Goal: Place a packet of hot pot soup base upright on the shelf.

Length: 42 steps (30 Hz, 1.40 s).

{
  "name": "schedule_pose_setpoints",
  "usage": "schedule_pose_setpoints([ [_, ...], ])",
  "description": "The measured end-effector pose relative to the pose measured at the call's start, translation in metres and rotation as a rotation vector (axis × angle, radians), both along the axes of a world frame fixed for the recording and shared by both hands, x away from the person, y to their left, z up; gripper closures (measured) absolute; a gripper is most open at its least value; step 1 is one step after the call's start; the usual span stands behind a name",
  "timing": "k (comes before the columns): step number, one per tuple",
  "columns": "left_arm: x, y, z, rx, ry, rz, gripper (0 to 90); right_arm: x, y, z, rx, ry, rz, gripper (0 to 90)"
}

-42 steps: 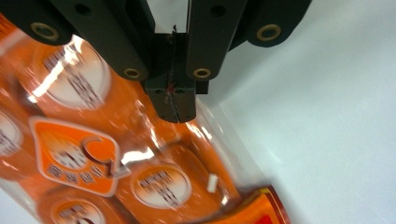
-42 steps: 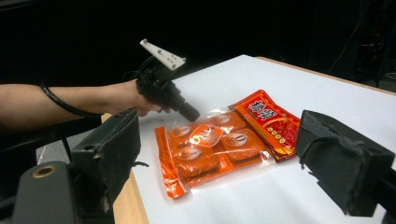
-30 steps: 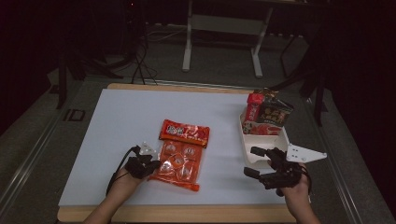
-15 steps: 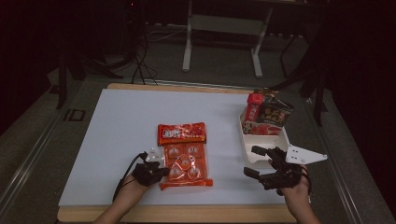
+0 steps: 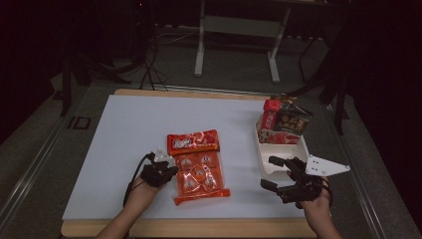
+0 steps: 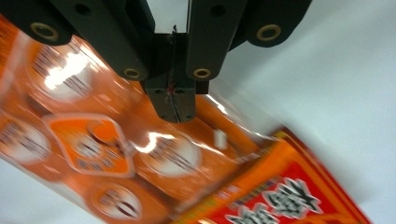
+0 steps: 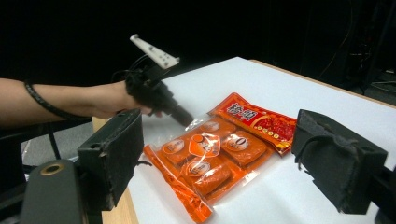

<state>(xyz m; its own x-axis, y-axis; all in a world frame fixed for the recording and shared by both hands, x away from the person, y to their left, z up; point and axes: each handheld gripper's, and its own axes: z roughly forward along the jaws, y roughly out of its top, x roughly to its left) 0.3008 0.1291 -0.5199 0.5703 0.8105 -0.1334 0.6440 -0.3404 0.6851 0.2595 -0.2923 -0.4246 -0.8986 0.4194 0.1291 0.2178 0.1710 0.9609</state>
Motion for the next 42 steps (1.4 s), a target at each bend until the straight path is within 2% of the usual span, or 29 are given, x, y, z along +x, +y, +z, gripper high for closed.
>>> schedule_pose_setpoints([
  [1, 0.004, 0.0, -0.001, 0.013, -0.008, 0.006, 90.0, 0.0, 0.0, 0.0, 0.001, 0.0, 0.001, 16.7],
  [5, 0.016, -0.004, -0.008, 0.038, 0.009, 0.015, 90.0, 0.0, -0.001, 0.0, -0.003, -0.011, 0.0, 16.7],
  [8, 0.022, -0.006, -0.009, 0.039, -0.005, 0.026, 90.0, -0.001, -0.001, 0.0, -0.011, -0.021, -0.001, 16.7],
  [10, 0.026, -0.007, -0.008, 0.033, 0.005, 0.021, 90.0, -0.001, 0.0, 0.0, -0.014, -0.022, -0.001, 16.7],
  [13, 0.027, -0.01, -0.007, 0.057, -0.001, 0.003, 90.0, -0.002, 0.0, 0.0, -0.015, -0.019, 0.001, 16.7],
  [20, 0.029, -0.012, -0.007, 0.048, -0.001, -0.016, 90.0, -0.001, 0.002, 0.0, -0.01, -0.017, 0.008, 16.8],
  [25, 0.034, -0.027, -0.007, 0.043, -0.004, -0.042, 90.0, -0.001, 0.002, 0.0, -0.017, -0.016, 0.009, 16.9],
  [28, 0.034, -0.032, -0.006, 0.058, -0.01, -0.049, 90.0, 0.0, 0.002, -0.001, -0.025, -0.013, 0.003, 16.9],
  [35, 0.035, -0.03, -0.006, 0.029, -0.002, -0.066, 90.0, 0.0, 0.002, -0.002, -0.02, -0.009, 0.004, 16.8],
  [42, 0.036, -0.033, -0.005, 0.045, -0.022, -0.089, 90.0, 0.0, 0.003, -0.002, -0.028, -0.015, 0.001, 16.8],
])
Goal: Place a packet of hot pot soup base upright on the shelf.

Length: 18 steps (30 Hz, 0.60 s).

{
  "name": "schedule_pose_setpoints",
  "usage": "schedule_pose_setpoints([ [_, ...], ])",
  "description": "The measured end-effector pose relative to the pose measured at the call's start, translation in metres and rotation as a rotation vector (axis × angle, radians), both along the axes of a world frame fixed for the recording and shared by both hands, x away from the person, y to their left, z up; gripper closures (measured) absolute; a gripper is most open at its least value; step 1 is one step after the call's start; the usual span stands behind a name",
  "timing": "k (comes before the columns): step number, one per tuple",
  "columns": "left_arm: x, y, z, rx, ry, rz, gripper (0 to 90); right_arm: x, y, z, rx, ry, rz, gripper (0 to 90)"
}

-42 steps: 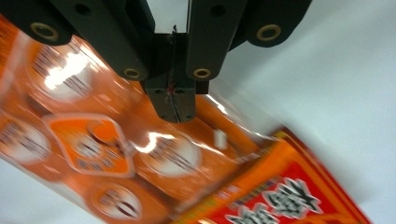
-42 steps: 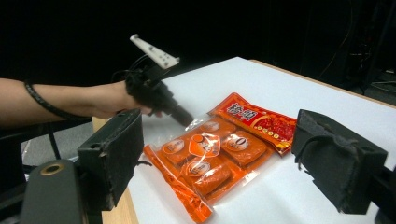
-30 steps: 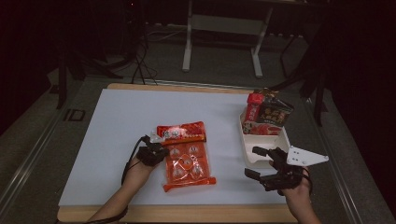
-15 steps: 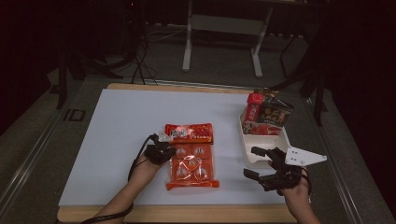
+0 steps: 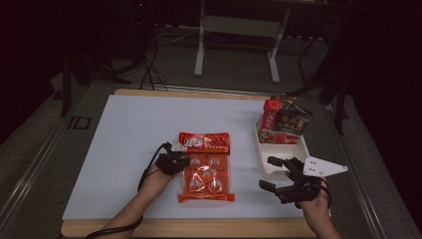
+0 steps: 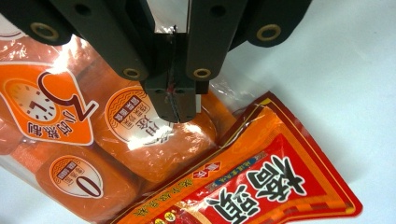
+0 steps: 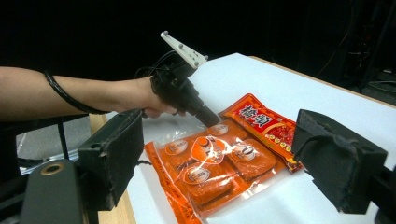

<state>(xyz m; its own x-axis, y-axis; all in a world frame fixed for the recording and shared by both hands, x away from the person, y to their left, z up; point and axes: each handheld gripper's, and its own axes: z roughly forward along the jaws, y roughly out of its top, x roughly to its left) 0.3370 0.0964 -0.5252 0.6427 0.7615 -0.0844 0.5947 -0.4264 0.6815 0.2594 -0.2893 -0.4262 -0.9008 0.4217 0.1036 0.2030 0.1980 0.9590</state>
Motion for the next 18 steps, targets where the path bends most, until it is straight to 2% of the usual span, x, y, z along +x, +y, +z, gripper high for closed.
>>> schedule_pose_setpoints([
  [4, 0.001, 0.006, 0.001, -0.026, 0.007, 0.018, 87.3, -0.001, -0.001, 0.001, -0.023, -0.019, -0.018, 15.9],
  [5, 0.001, 0.009, 0.002, -0.035, 0.008, 0.027, 81.6, -0.001, -0.001, 0.001, -0.034, -0.025, -0.025, 15.9],
  [8, 0.001, 0.01, 0.003, -0.04, -0.002, 0.04, 76.6, -0.002, -0.002, 0.001, -0.031, -0.041, -0.035, 14.7],
  [9, 0.002, 0.017, 0.007, -0.058, -0.004, 0.059, 70.5, -0.002, -0.003, 0.002, -0.034, -0.052, -0.047, 14.6],
  [11, 0.004, 0.019, 0.008, -0.068, -0.005, 0.056, 63.1, -0.003, -0.004, 0.003, -0.034, -0.068, -0.066, 14.1],
  [12, 0.004, 0.021, 0.009, -0.083, -0.006, 0.054, 60.8, -0.003, -0.004, 0.003, -0.037, -0.071, -0.066, 14.1],
  [14, 0.006, 0.023, 0.01, -0.086, -0.018, 0.058, 58.1, -0.003, -0.004, 0.004, -0.038, -0.07, -0.064, 13.4],
  [15, 0.006, 0.024, 0.01, -0.092, -0.021, 0.063, 53.1, -0.005, -0.004, 0.004, -0.048, -0.087, -0.089, 13.4],
  [16, 0.007, 0.025, 0.01, -0.095, -0.024, 0.072, 51.2, -0.004, -0.004, 0.004, -0.052, -0.084, -0.084, 13.3],
  [18, 0.01, 0.026, 0.01, -0.107, -0.031, 0.084, 47.1, -0.005, -0.004, 0.004, -0.037, -0.085, -0.1, 13.1],
])
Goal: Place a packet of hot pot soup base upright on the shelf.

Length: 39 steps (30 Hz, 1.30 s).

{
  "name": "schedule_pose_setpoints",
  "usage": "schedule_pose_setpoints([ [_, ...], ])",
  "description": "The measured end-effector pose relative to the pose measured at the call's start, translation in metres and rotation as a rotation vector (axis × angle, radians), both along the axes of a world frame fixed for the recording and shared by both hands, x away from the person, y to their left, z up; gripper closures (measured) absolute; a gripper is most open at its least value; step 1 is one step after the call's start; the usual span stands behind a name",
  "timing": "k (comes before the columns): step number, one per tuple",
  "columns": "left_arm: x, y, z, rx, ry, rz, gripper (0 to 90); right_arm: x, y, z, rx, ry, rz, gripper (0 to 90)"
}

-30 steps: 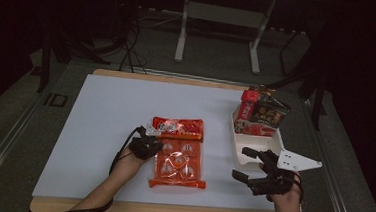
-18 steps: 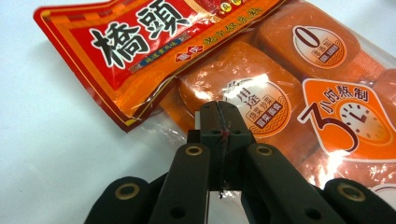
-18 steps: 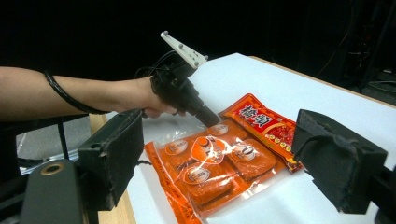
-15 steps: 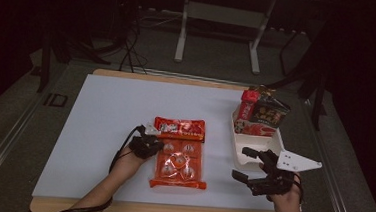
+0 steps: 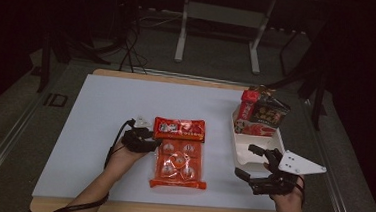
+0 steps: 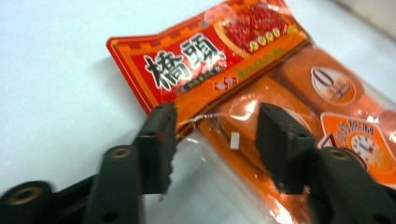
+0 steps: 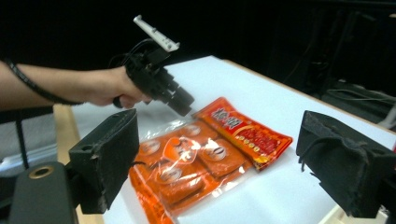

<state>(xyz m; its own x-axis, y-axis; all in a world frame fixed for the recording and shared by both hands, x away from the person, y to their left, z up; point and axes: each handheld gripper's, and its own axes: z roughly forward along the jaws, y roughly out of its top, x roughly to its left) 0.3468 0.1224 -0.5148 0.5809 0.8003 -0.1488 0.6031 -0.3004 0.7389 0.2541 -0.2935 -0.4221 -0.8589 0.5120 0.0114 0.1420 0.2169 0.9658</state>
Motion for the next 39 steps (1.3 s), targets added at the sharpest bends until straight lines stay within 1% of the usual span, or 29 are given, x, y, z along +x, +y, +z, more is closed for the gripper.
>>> schedule_pose_setpoints([
  [1, 0.002, 0.001, 0.0, 0.004, -0.007, 0.011, 44.7, 0.0, -0.001, 0.001, 0.012, -0.001, -0.007, 13.1],
  [2, 0.003, 0.002, 0.0, -0.003, -0.007, 0.011, 43.1, 0.0, -0.003, 0.002, 0.034, 0.006, -0.01, 13.0],
  [4, 0.007, 0.004, -0.001, 0.01, -0.028, 0.031, 38.2, 0.001, -0.005, 0.002, 0.066, 0.05, 0.005, 11.4],
  [5, 0.01, 0.006, -0.001, 0.007, -0.031, 0.032, 36.7, 0.002, -0.005, 0.002, 0.065, 0.053, -0.002, 11.2],
  [6, 0.012, 0.008, -0.001, 0.008, -0.04, 0.043, 35.3, 0.001, -0.005, 0.002, 0.063, 0.042, -0.013, 11.1],
  [7, 0.015, 0.011, -0.001, -0.006, -0.042, 0.043, 33.4, 0.0, -0.004, 0.002, 0.061, 0.037, -0.008, 10.9],
  [8, 0.017, 0.012, -0.001, -0.011, -0.043, 0.047, 33.1, -0.001, -0.003, 0.001, 0.047, 0.039, -0.009, 10.8],
  [9, 0.02, 0.014, -0.002, -0.019, -0.047, 0.052, 31.2, -0.002, -0.001, 0.001, 0.04, 0.031, -0.022, 10.9],
  [11, 0.025, 0.016, -0.002, -0.021, -0.054, 0.054, 30.3, -0.002, 0.001, 0.0, 0.032, 0.041, -0.012, 10.9],
  [12, 0.028, 0.018, -0.003, -0.036, -0.047, 0.051, 30.3, -0.003, 0.001, 0.0, 0.029, 0.038, -0.016, 11.1],
  [13, 0.028, 0.018, -0.003, -0.036, -0.047, 0.051, 30.3, -0.003, 0.001, 0.0, 0.029, 0.038, -0.016, 11.1],
  [14, 0.034, 0.019, -0.004, -0.032, -0.045, 0.061, 30.3, -0.003, 0.002, 0.0, 0.027, 0.038, -0.008, 11.1],
  [15, 0.038, 0.02, -0.005, -0.048, -0.035, 0.057, 30.4, -0.004, 0.003, 0.0, 0.022, 0.032, -0.012, 12.5],
  [16, 0.041, 0.02, -0.007, -0.045, -0.033, 0.068, 30.5, -0.004, 0.003, 0.0, 0.019, 0.03, -0.008, 12.6],
  [18, 0.047, 0.02, -0.01, -0.053, -0.025, 0.071, 32.0, -0.005, 0.004, 0.001, 0.016, 0.024, -0.006, 12.5],
  [20, 0.049, 0.019, -0.01, -0.046, -0.024, 0.074, 32.0, -0.005, 0.004, 0.001, 0.015, 0.025, -0.001, 12.5],
  [22, 0.054, 0.016, -0.014, -0.032, -0.014, 0.073, 32.0, -0.005, 0.004, 0.0, 0.009, 0.025, -0.004, 12.6],
  [23, 0.056, 0.016, -0.016, -0.04, -0.004, 0.069, 32.1, -0.005, 0.004, 0.0, 0.01, 0.028, 0.0, 12.6],
  [25, 0.06, 0.013, -0.019, -0.034, 0.013, 0.066, 33.2, -0.005, 0.004, -0.001, 0.006, 0.033, 0.001, 12.7],
  [26, 0.061, 0.013, -0.021, -0.042, 0.025, 0.057, 33.8, -0.005, 0.005, -0.001, 0.004, 0.037, 0.005, 12.7],
  [27, 0.063, 0.012, -0.022, -0.041, 0.033, 0.059, 37.0, -0.005, 0.005, -0.002, 0.003, 0.038, 0.008, 12.7],
  [29, 0.065, 0.01, -0.025, -0.048, 0.047, 0.051, 38.3, -0.005, 0.006, -0.002, -0.003, 0.041, 0.012, 13.1],
  [30, 0.066, 0.009, -0.026, -0.043, 0.051, 0.05, 40.7, -0.005, 0.006, -0.003, -0.005, 0.041, 0.014, 13.1],
  [32, 0.068, 0.009, -0.027, -0.057, 0.067, 0.045, 41.0, -0.005, 0.006, -0.003, -0.007, 0.039, 0.012, 13.1],
  [33, 0.068, 0.008, -0.028, -0.051, 0.065, 0.046, 43.3, -0.005, 0.006, -0.003, -0.005, 0.043, 0.015, 13.1],
  [35, 0.069, 0.007, -0.027, -0.039, 0.065, 0.035, 44.1, -0.005, 0.006, -0.002, -0.006, 0.041, 0.012, 13.2],
  [37, 0.07, 0.006, -0.026, -0.043, 0.073, 0.027, 46.2, -0.005, 0.006, -0.002, -0.005, 0.044, 0.013, 13.2],
  [38, 0.07, 0.005, -0.026, -0.051, 0.075, 0.018, 49.7, -0.005, 0.006, -0.002, -0.006, 0.044, 0.014, 13.4],
  [39, 0.069, 0.004, -0.027, -0.04, 0.074, 0.012, 50.6, -0.005, 0.006, -0.003, -0.006, 0.047, 0.015, 13.5],
])
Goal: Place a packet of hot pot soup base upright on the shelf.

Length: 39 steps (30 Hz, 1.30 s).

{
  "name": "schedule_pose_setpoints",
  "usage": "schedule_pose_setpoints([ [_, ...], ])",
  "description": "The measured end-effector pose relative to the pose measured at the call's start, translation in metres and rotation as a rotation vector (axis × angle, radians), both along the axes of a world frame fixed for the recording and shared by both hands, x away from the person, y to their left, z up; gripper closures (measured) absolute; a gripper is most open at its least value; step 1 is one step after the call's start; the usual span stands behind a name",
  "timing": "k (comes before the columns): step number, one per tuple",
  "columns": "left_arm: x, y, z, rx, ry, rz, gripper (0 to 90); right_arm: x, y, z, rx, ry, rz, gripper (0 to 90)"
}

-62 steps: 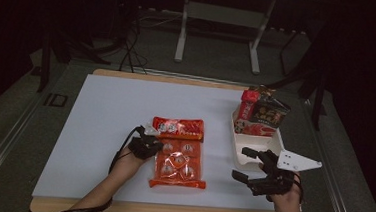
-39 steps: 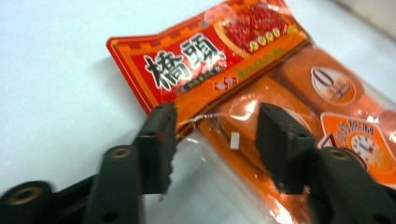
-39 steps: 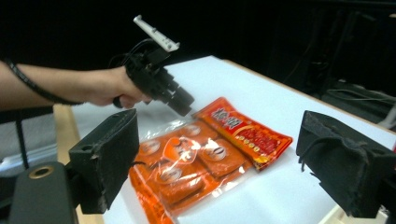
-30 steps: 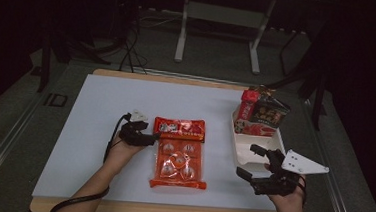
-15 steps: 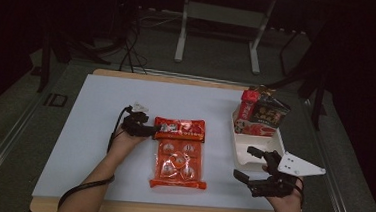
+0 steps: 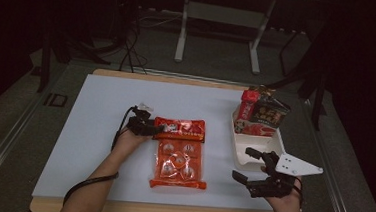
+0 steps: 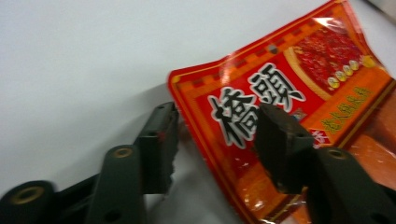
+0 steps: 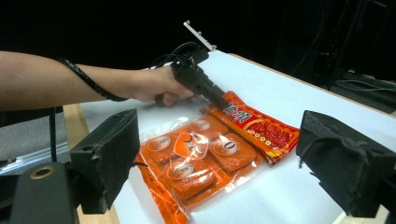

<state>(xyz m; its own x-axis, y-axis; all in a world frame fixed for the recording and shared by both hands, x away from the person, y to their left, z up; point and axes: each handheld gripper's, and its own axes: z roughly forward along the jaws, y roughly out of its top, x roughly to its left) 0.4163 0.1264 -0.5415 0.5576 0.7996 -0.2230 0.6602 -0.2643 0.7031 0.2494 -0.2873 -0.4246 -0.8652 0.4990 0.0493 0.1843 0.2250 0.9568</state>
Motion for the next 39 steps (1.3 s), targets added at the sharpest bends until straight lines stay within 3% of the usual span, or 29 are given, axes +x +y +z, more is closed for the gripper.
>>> schedule_pose_setpoints([
  [3, 0.0, -0.003, 0.0, -0.023, 0.012, -0.012, 57.2, 0.001, 0.0, -0.001, -0.001, 0.006, 0.001, 13.5],
  [8, 0.0, -0.008, 0.001, -0.024, 0.033, -0.034, 62.9, 0.0, 0.002, -0.001, -0.007, 0.006, 0.005, 13.6],
  [13, -0.001, -0.014, 0.004, 0.035, 0.031, -0.019, 68.6, 0.001, 0.003, -0.001, -0.007, 0.008, 0.007, 13.6],
  [17, -0.002, -0.018, 0.006, 0.072, 0.036, -0.016, 83.2, 0.001, 0.003, -0.001, -0.009, 0.012, 0.01, 13.9],
  [21, -0.005, -0.022, 0.011, 0.126, -0.004, -0.035, 89.4, 0.002, 0.003, 0.0, -0.007, 0.015, 0.007, 13.9],
  [24, -0.01, -0.024, 0.015, 0.167, -0.061, -0.062, 90.0, 0.002, 0.003, 0.0, -0.006, 0.019, 0.004, 14.1],
  [28, -0.015, -0.021, 0.02, 0.125, -0.094, -0.067, 90.0, 0.002, 0.003, 0.0, -0.005, 0.02, 0.003, 14.7],
  [39, -0.029, -0.022, 0.042, 0.098, -0.184, -0.07, 90.0, 0.004, 0.001, -0.001, 0.005, 0.036, 0.003, 12.3],
])
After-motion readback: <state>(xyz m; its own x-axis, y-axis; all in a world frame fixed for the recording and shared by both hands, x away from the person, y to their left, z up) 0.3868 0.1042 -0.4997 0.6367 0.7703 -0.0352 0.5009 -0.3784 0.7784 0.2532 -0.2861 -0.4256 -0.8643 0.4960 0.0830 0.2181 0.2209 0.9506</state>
